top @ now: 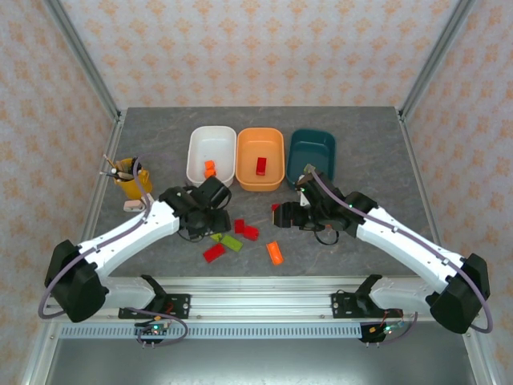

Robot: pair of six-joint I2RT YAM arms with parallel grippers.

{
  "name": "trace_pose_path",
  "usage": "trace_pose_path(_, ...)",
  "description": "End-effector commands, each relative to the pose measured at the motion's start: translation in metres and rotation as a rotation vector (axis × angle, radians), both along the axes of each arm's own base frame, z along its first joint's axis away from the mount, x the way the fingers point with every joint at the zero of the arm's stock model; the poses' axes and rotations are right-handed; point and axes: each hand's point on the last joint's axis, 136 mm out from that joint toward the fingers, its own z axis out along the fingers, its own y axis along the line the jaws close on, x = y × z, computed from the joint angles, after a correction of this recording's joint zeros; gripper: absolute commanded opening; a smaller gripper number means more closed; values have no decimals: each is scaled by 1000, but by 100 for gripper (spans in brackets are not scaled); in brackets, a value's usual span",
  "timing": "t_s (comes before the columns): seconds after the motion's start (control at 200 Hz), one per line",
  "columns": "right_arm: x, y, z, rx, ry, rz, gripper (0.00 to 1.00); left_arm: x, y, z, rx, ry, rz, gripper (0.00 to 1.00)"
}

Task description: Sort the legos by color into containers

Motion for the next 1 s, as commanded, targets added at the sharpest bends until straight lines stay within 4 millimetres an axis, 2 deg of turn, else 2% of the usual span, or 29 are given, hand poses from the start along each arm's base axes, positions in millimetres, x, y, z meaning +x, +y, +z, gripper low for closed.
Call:
trace_pose_path(0.0,4,8,12,35,-37,13,73,-28,11,-27,109,76,-151,72)
trace_pose_path(0.13,2,9,10,45,-22,13,74,-25,7,-51,149,63,-260,78)
trace_pose_path(0.26,-1,6,8,45,-16,9,74,-16,2,-62,172,47,-342,83)
trace_pose_path(0.42,-1,4,7,36,-16,3,74,-14,-3,-78,192,85,-428,83)
trace_pose_path(0.615,0,2,7,31,-18,-12,74,-23,-3,-92,180,132,-416,74)
trace_pose_path(0.741,0,0,5,25,-17,-20,74,-26,-5,-94,147,128,-395,60)
trace_pose_path(0.846,1,1,4,21,-15,-24,74,-29,0,-96,163,138,-383,56)
trace_pose_path(0.991,5,4,5,22,-18,-26,74,-28,5,-100,189,125,-379,44)
